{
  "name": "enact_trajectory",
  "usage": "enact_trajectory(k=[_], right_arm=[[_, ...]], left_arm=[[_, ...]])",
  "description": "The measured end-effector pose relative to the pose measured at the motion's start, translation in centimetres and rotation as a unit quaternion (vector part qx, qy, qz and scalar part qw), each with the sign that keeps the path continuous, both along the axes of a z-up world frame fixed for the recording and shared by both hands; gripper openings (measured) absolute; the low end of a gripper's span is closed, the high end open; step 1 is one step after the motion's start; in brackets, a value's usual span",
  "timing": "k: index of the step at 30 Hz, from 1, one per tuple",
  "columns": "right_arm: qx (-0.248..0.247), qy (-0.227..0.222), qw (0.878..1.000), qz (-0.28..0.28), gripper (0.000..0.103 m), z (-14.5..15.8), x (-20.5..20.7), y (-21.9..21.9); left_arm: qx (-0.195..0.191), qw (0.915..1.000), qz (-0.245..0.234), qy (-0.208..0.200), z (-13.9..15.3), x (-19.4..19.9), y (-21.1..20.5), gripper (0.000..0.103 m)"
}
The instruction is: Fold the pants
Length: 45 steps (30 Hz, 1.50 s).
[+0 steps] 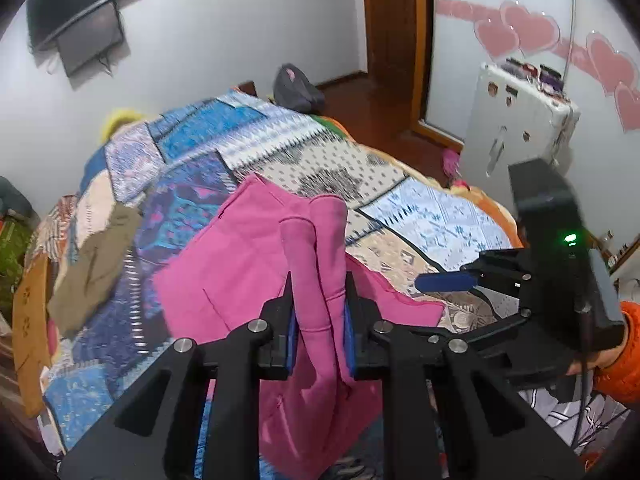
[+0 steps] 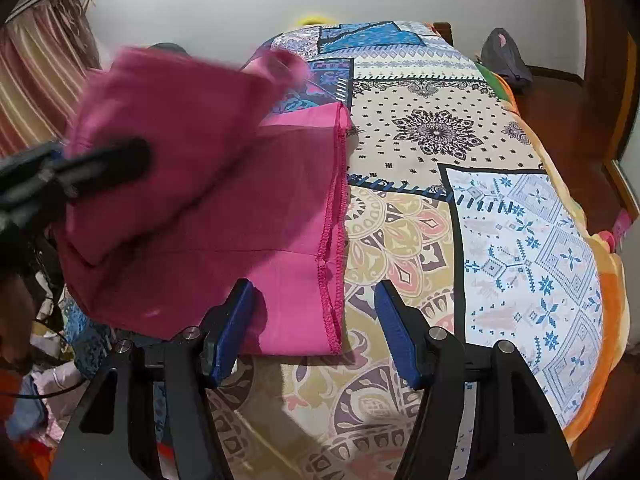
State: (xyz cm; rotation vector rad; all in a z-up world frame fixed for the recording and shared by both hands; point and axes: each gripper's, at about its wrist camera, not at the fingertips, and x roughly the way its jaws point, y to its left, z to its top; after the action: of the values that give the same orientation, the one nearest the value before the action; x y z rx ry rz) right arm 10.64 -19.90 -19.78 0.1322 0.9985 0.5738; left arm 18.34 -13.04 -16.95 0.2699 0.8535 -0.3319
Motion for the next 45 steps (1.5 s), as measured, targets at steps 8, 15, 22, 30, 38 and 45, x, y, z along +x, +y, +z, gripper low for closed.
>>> enact_trajectory(k=[8,15,22,30,38,45], right_arm=[[-0.008,-0.004,1.0,-0.009,0.059,0.5,-0.2,-0.7],[-0.006,-0.03,0.999,-0.023,0.059,2.7,-0.9,-1.9],[-0.017,-0.078,0.997,-0.011,0.059,5.6,-1.8,-0.6],[-0.001,-0.075,0.997,-0.008,0.066,4.9,-1.3,1.7],[-0.006,-0.02,1.0,-0.007,0.068,1.1,0.3,2.2],[-0.016,-0.024,1.0,-0.004,0.069,1.2,0.3,1.9]], left_arm=[[-0.017,0.9986,0.001,0.05,-1.4,0.8,-1.1,0.037],[-0.047,0.9988,0.01,0.005,1.8,-1.2,0.7,0.05],[-0.039,0.998,0.051,-0.004,1.9,-2.8,5.5,0.067],[-0.029,0.9961,0.075,0.038,-2.6,-3.6,7.4,0.067],[-0.028,0.9954,0.091,0.012,-0.8,-2.3,9.3,0.067],[-0.034,0.9925,0.117,0.006,-0.2,3.6,12.2,0.067]])
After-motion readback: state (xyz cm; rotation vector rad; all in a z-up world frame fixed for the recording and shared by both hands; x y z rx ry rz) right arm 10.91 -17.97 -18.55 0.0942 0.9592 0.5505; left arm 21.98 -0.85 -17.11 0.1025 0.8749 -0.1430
